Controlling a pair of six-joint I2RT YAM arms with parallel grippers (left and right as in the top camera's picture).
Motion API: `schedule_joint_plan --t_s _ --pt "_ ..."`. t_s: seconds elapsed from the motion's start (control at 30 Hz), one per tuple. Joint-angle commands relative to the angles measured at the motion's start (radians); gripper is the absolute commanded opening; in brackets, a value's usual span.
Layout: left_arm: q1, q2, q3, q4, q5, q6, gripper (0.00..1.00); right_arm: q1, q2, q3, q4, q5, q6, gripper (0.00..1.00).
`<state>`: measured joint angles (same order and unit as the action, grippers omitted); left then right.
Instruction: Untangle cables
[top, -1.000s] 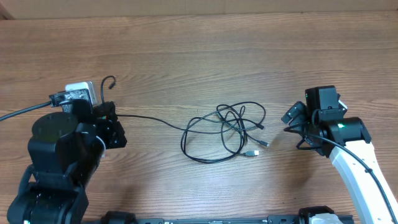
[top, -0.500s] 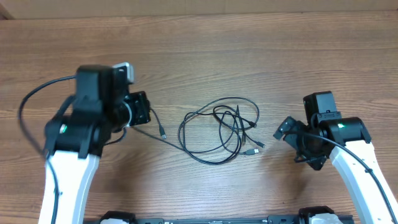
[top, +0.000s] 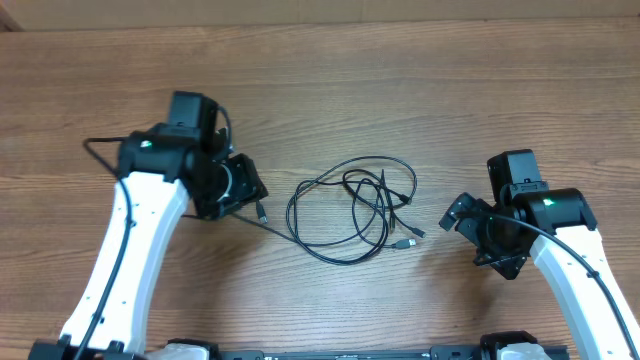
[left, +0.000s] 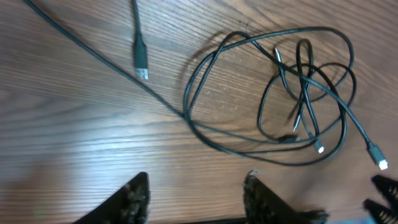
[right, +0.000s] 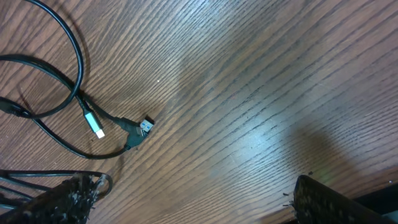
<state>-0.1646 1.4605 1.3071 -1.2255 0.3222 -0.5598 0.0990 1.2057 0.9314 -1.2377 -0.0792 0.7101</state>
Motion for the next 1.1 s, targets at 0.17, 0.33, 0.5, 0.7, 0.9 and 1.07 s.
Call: schedule_joint_plan --t_s 0.17,0.33,0.5,0.7,0.9,1.07 --pt "-0.208 0.066 -0.119 0.15 0.038 -0.686 0.94 -0.003 -0.003 0.012 0.005 -0.005 -0.005 1.0" --pt "-0.342 0.136 -0.127 0.262 0.034 -0.933 1.0 -0.003 -0.003 0.012 0.005 -0.005 -0.005 1.0" --pt "-0.436 0.237 -0.127 0.468 0.035 -0.948 0.72 -0.003 -0.003 0.012 0.005 -0.005 -0.005 1.0" --pt "-0.473 0.354 -0.127 0.496 0.072 -1.032 0.63 -0.003 -0.003 0.012 0.005 -0.005 -0.005 1.0" --pt "-0.471 0.412 -0.127 0.497 0.145 -1.067 0.83 -0.003 -0.003 0.012 0.005 -0.005 -0.005 1.0" --pt "-0.478 0.419 -0.127 0.497 0.118 -1.167 0.79 -0.003 -0.003 0.012 0.005 -0.005 -0.005 1.0"
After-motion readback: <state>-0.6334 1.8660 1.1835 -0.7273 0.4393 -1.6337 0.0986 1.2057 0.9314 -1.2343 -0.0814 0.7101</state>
